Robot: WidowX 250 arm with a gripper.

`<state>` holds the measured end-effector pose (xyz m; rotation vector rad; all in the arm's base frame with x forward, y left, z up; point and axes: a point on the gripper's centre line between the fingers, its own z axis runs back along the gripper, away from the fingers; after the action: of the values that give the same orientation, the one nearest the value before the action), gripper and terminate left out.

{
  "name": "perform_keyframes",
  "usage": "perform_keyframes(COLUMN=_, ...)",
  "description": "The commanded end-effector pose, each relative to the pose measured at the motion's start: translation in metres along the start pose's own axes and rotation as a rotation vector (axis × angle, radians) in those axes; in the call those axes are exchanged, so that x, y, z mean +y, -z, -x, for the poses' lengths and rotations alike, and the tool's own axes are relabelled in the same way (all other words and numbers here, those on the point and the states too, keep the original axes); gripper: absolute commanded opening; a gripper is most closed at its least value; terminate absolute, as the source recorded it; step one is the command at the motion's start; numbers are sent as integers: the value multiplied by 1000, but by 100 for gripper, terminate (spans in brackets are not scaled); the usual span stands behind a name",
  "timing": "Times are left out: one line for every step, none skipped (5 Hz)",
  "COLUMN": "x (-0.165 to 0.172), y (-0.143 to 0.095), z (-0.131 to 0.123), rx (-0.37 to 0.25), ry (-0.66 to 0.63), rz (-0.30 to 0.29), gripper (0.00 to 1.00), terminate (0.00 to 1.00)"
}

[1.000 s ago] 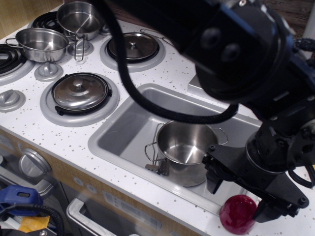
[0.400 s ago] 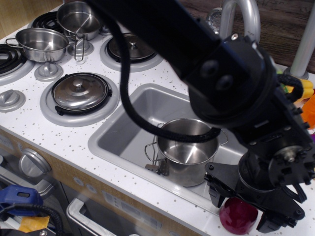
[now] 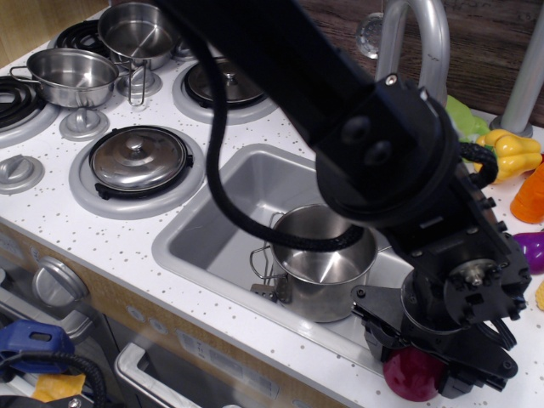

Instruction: Put sweet potato in pot which is in sink

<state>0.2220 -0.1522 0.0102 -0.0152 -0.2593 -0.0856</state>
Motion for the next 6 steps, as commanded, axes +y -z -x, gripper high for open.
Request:
perform_keyframes(x=28, y=-34, z=-26, rx=4, ry=82, rz=-47, gripper=0, terminate=0)
perform_keyframes(x=67, y=-44, z=-45, rx=-23, ry=192, rz=-93, gripper=0, terminate=0)
perform_keyframes(x=105, y=-38, z=-67, rx=-60, ry=304, rz=-126, gripper=0, terminate=0)
perform_keyframes(x=132, y=-19, z=-83, rx=-98, ry=369, rz=-112, gripper=0, terminate=0)
perform_keyframes(x=137, y=-14, z=-81, rx=-123, ry=399, rz=-106, gripper=100, terminate=0)
perform_keyframes(x=137, y=-14, z=-81, rx=-123, ry=399, rz=-106, gripper=100, terminate=0)
